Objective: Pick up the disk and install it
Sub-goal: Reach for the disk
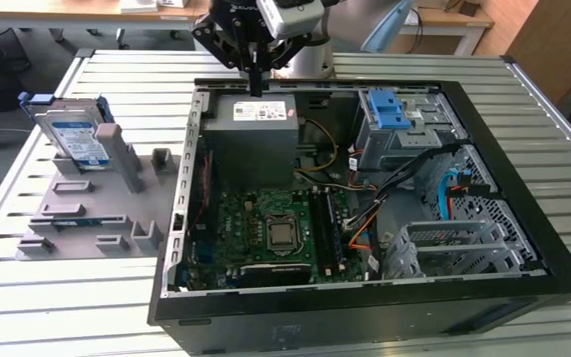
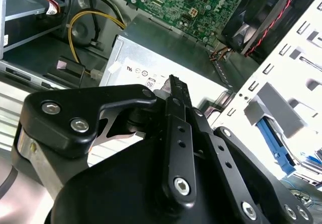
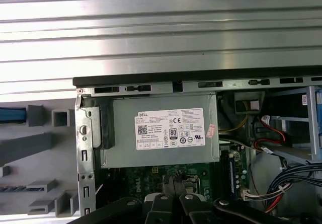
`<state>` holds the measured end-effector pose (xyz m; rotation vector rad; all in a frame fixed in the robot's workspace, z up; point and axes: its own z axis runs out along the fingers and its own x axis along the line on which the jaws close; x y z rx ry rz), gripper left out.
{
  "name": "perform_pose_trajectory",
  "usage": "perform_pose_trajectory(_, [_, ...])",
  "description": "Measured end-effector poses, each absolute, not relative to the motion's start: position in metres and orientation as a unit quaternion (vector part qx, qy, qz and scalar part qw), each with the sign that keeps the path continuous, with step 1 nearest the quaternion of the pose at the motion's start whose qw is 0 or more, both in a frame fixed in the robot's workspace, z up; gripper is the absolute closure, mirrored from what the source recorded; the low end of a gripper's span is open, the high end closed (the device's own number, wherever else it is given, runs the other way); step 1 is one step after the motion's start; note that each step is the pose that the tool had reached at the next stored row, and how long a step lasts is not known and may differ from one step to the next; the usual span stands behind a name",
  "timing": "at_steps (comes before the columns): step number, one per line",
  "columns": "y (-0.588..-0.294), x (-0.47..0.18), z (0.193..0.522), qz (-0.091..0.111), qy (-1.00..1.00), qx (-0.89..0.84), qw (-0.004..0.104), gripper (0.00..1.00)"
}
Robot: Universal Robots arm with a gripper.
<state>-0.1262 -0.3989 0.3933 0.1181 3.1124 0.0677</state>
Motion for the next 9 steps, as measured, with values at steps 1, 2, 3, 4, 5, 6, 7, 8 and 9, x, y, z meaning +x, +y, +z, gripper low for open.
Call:
perform_pose_trajectory(1, [-0.3989, -0.1265, 0.3933, 0.022, 0.999, 0.038, 0.013, 0.89])
perform_pose_trajectory(2, [-0.3989, -0.1267, 0.3933, 0.022, 0.999, 0.038, 0.013, 0.89])
perform_pose_trajectory(3, [-0.3989, -0.1269, 0.3933, 0.022, 0.999, 0.038, 0.013, 0.89])
perform_pose_trajectory(4, [-0.3989, -0.1271, 0.3933, 0.022, 0.999, 0.038, 0.013, 0.89])
perform_pose_trajectory(5, [-0.3989, -0.1272, 0.3933, 0.022, 0.999, 0.038, 0.013, 0.89])
perform_pose_trajectory(6, [-0.3989, -0.1276, 0.3932, 0.022, 0.999, 0.038, 0.013, 0.89])
perform_pose_trajectory(7, [-0.3989, -0.1278, 0.3932, 0.022, 0.999, 0.038, 0.013, 0.89])
perform_pose_trajectory(8, [-0.3989, -0.1281, 0.3932, 0.022, 0.999, 0.038, 0.013, 0.89])
perform_pose_trajectory(9, [-0.3989, -0.1283, 0.3932, 0.022, 0.999, 0.038, 0.013, 0.89])
